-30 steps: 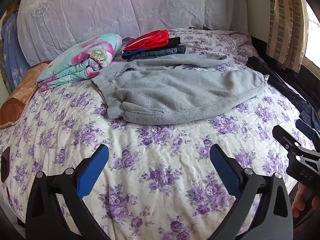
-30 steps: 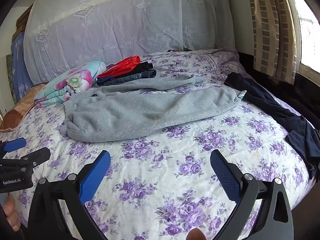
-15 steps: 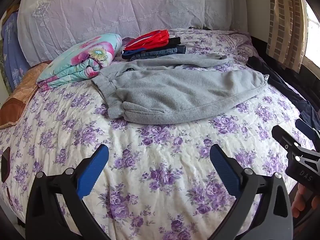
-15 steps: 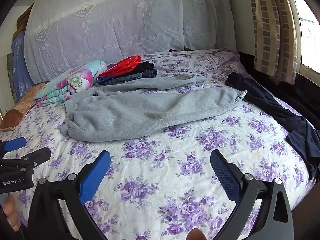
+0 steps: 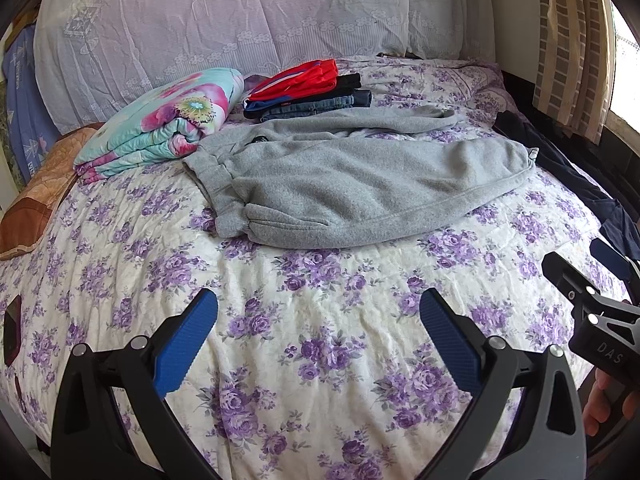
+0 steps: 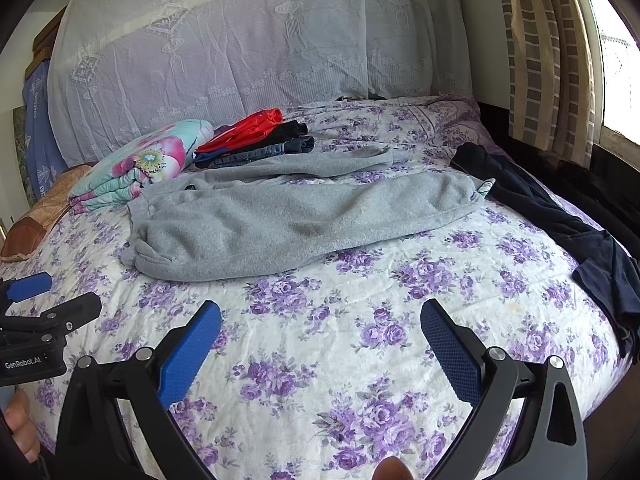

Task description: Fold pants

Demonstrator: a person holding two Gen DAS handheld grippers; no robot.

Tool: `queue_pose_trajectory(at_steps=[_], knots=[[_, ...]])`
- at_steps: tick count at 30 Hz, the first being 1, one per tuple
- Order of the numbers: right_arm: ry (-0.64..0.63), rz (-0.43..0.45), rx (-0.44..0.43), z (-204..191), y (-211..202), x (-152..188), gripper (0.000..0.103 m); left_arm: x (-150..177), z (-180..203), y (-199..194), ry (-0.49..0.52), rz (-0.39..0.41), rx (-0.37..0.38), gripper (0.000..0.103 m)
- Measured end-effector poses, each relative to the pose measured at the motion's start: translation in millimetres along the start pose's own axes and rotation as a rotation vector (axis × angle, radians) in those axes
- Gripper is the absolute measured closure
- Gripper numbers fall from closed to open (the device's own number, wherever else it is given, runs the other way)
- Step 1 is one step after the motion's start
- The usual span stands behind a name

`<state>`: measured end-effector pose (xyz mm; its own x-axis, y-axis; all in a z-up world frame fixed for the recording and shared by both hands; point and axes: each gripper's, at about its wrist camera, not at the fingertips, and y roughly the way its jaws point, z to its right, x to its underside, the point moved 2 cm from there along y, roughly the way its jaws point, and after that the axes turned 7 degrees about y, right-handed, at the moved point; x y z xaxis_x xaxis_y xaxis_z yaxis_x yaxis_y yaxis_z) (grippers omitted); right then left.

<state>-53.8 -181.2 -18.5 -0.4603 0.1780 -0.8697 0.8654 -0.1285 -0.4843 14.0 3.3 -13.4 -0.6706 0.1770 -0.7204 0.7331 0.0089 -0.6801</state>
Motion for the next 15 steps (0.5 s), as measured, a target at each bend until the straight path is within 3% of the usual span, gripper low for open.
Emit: queue_pose_trajectory(at_steps=[15], knots=[[0.000,-0.003,-0.001,0.7,0.2,0.1,0.003,-0.8,0.7,-0.6,0.002,0.000,-0.002,0.004]])
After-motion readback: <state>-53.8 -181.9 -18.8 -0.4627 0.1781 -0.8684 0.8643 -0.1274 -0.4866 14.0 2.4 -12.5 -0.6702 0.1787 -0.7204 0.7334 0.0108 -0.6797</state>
